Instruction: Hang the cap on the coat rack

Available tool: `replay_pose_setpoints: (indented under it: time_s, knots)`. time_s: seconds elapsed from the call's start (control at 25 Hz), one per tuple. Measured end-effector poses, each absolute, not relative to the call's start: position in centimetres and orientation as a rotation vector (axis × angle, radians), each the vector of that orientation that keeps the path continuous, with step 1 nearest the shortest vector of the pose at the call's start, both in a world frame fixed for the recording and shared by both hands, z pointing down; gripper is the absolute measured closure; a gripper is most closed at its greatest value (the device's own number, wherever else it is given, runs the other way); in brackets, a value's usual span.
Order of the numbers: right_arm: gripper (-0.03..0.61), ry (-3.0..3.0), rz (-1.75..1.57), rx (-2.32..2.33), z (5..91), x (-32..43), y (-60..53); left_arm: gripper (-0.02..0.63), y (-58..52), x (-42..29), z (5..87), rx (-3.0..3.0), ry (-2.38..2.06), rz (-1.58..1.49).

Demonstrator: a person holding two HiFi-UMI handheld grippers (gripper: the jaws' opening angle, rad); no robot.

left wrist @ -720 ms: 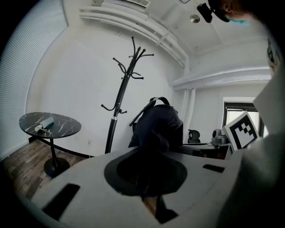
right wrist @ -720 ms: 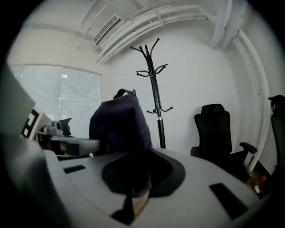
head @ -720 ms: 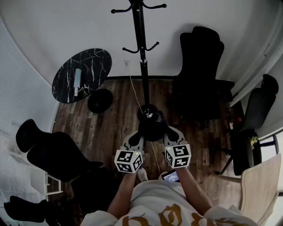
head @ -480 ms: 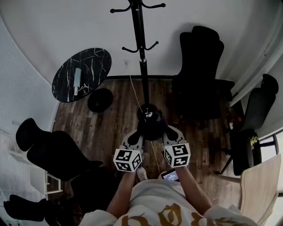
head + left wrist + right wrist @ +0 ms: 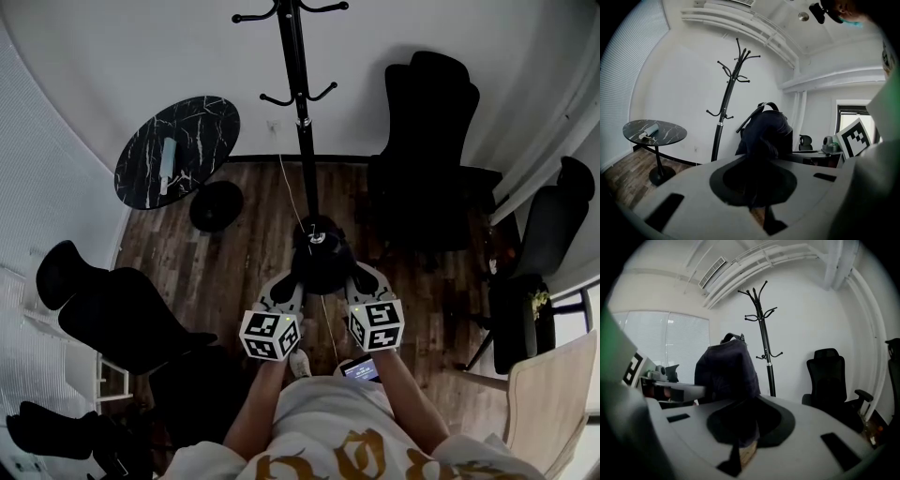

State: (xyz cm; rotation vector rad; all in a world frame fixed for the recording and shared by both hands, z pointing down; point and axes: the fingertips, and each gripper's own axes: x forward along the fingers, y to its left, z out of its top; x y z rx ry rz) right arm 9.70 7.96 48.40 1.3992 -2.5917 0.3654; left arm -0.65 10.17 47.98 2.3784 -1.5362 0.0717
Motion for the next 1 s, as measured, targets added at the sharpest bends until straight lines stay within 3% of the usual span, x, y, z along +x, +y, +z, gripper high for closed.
replay_pose_setpoints:
  time_s: [0.4, 1.0]
  knots:
    - [0.551, -2.606, 0.331, 1.368, 47.4, 11.5, 7.5, 0.586, 9.6, 0.9, 47.7, 2.364, -1.586, -0.012]
    - [0.551, -2.578, 0.304, 1.373, 47.2, 6.8, -6.0, 0.587, -4.3, -3.8, 47.0, 2.367, -1.575, -0.061]
